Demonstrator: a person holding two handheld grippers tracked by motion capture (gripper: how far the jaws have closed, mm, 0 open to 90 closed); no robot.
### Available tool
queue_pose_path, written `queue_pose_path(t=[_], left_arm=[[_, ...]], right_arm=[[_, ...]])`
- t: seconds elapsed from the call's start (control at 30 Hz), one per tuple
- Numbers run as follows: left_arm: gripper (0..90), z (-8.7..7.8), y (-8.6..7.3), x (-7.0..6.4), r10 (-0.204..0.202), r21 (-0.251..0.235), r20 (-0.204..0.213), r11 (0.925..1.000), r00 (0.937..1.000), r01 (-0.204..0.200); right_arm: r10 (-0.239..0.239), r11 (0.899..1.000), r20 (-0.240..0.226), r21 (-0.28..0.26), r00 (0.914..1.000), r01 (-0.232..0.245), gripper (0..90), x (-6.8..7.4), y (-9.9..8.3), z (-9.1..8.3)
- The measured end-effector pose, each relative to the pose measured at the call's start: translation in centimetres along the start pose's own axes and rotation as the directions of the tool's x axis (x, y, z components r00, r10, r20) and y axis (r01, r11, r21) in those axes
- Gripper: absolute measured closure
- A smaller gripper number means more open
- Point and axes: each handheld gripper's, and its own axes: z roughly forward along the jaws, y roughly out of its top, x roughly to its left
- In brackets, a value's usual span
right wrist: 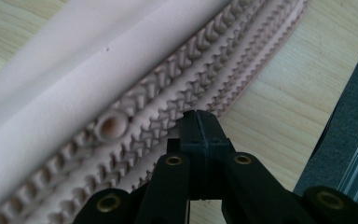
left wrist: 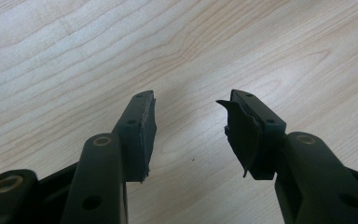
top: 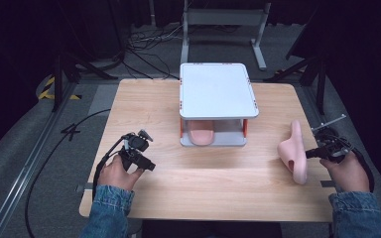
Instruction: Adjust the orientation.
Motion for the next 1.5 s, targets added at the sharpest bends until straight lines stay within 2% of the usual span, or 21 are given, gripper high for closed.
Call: queue_pose_path(t=[0.23, 0.33, 0.4, 0.5, 0.57, 0.67, 0.7, 0.77, 0.8, 0.87, 0.9, 1.03, 1.1, 1.23, 1.5], left_arm=[[52.1, 0.0, 0.2, 0.0, 0.001, 0.001, 0.004, 1.0000, 1.0000, -0.001], [52.1, 0.0, 0.2, 0.1, -0.001, 0.000, 0.001, 1.0000, 1.0000, 0.001], [52.1, -0.1, 0.1, 0.1, -0.003, -0.008, 0.004, 1.0000, 1.0000, 0.003], [52.1, -0.2, -0.1, 0.0, -0.007, -0.008, 0.001, 0.9999, 1.0000, 0.007], [52.1, -0.2, -0.4, 0.0, -0.007, -0.010, -0.007, 0.9999, 0.9999, 0.007], [52.0, 0.0, -1.0, 0.1, -0.028, -0.003, -0.006, 0.9996, 0.9996, 0.028], [52.0, 0.0, -1.0, 0.1, -0.028, -0.003, -0.006, 0.9996, 0.9996, 0.028], [51.9, 0.0, -1.3, 0.1, -0.033, 0.000, -0.005, 0.9995, 0.9994, 0.033], [51.9, 0.1, -1.5, 0.1, -0.041, 0.001, -0.004, 0.9992, 0.9992, 0.041], [51.9, 0.1, -1.7, 0.1, -0.032, 0.006, -0.008, 0.9995, 0.9995, 0.032], [51.8, 0.1, -1.8, 0.0, -0.040, 0.004, -0.006, 0.9992, 0.9992, 0.040], [51.8, 0.1, -2.2, 0.1, -0.048, 0.005, -0.006, 0.9988, 0.9988, 0.048], [51.8, 0.1, -2.2, 0.1, -0.049, 0.004, -0.006, 0.9988, 0.9988, 0.049], [51.7, 0.3, -1.9, 0.0, -0.037, 0.017, -0.004, 0.9992, 0.9993, 0.037], [51.7, 0.6, -0.8, -0.3, -0.014, 0.019, 0.007, 0.9997, 0.9999, 0.014]], right_arm=[[0.032, 0.999, -0.012, 0.010, 0.9994, -0.032, 89.6, -0.6, -1.1, 0.4], [0.030, 0.999, -0.006, 0.015, 0.9995, -0.030, 89.6, -0.7, -1.2, 0.4], [0.036, 0.999, 0.018, 0.010, 0.9992, -0.036, 89.6, -0.8, -1.2, -0.2], [0.034, 0.999, 0.035, -0.036, 0.9988, -0.033, 89.6, -0.5, -1.1, -1.9], [0.014, 0.996, 0.044, -0.083, 0.9989, -0.011, 89.6, 0.1, -0.8, -3.7], [-0.032, 0.990, 0.052, -0.135, 0.9981, 0.039, 89.6, 1.5, 0.0, -5.9], [-0.032, 0.990, 0.052, -0.135, 0.9981, 0.039, 89.6, 1.5, 0.0, -5.9], [-0.067, 0.987, 0.036, -0.144, 0.9971, 0.072, 89.6, 2.5, 0.6, -6.7], [-0.105, 0.985, 0.035, -0.136, 0.9938, 0.109, 89.6, 3.7, 1.4, -6.8], [-0.119, 0.984, 0.028, -0.130, 0.9925, 0.121, 89.6, 4.0, 1.7, -6.6], [-0.140, 0.984, 0.022, -0.109, 0.9899, 0.141, 89.6, 4.5, 2.4, -5.7], [-0.150, 0.986, 0.027, -0.066, 0.9884, 0.151, 89.6, 4.8, 3.1, -4.5], [-0.147, 0.987, 0.017, -0.068, 0.9891, 0.147, 89.6, 4.7, 3.1, -4.3], [-0.128, 0.990, 0.028, -0.049, 0.9914, 0.129, 89.6, 4.2, 2.6, -4.0], [-0.073, 0.994, 0.043, -0.078, 0.9964, 0.076, 89.7, 2.8, 1.0, -5.0]])
